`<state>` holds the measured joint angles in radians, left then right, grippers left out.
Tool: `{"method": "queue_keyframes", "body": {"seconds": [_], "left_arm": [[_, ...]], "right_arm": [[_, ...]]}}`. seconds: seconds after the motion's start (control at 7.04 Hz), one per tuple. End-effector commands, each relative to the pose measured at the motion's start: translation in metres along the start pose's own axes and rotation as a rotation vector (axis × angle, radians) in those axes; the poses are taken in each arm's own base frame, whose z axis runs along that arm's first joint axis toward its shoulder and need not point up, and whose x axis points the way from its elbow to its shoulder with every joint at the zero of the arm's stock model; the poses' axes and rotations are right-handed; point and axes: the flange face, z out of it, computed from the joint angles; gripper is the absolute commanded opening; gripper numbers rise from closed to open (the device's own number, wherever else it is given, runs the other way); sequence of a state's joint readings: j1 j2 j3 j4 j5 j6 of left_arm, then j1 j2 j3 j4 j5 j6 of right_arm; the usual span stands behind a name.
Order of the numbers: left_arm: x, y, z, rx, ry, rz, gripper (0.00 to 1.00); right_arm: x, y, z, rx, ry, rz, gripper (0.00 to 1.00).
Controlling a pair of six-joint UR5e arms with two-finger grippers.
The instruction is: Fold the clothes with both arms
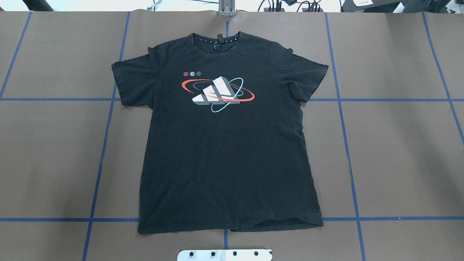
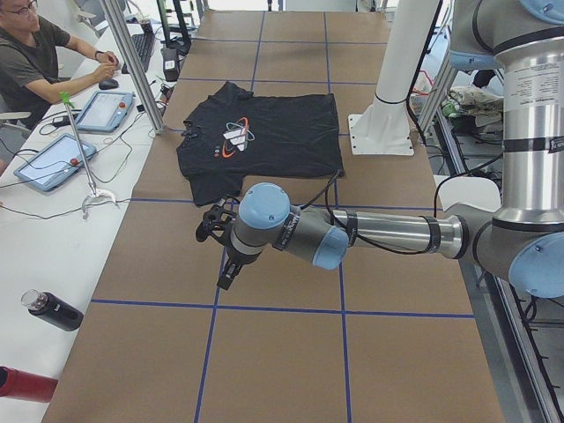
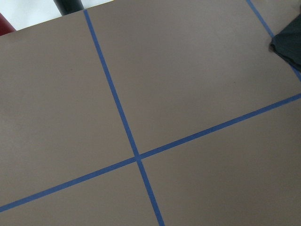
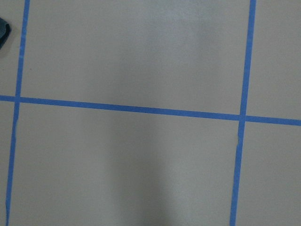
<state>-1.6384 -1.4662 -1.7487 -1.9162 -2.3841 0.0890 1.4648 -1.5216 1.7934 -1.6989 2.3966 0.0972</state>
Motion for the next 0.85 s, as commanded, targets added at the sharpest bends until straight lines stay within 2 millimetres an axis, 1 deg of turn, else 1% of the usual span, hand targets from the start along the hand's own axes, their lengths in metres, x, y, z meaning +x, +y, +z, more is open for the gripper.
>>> {"method": "queue_keyframes", "body": {"seconds": [0.0, 0.14, 0.28, 0.43, 0.57, 0.71], "left_arm": [[0.010, -0.001, -0.016, 0.016, -0.050, 0.020, 1.00], [0.009, 0.031, -0.009, -0.025, -0.048, -0.014, 1.00], [0.023, 0.030, -0.027, 0.005, -0.045, 0.005, 1.00], [0.035, 0.054, -0.036, 0.002, -0.043, 0.003, 1.00], [0.036, 0.056, -0.034, -0.002, -0.044, 0.004, 1.00], [0.038, 0.055, -0.036, 0.002, -0.042, 0.007, 1.00]], "right_arm": [[0.003, 0.001, -0.002, 0.005, 0.031, -0.007, 1.00], [0.005, 0.002, 0.000, 0.004, 0.033, -0.003, 1.00], [0.007, 0.006, 0.003, 0.003, 0.033, -0.007, 1.00], [0.009, 0.007, 0.006, -0.003, 0.027, -0.002, 1.00], [0.008, 0.009, 0.008, -0.008, 0.021, -0.001, 1.00], [-0.004, 0.006, 0.012, -0.008, -0.007, -0.028, 1.00]]}}
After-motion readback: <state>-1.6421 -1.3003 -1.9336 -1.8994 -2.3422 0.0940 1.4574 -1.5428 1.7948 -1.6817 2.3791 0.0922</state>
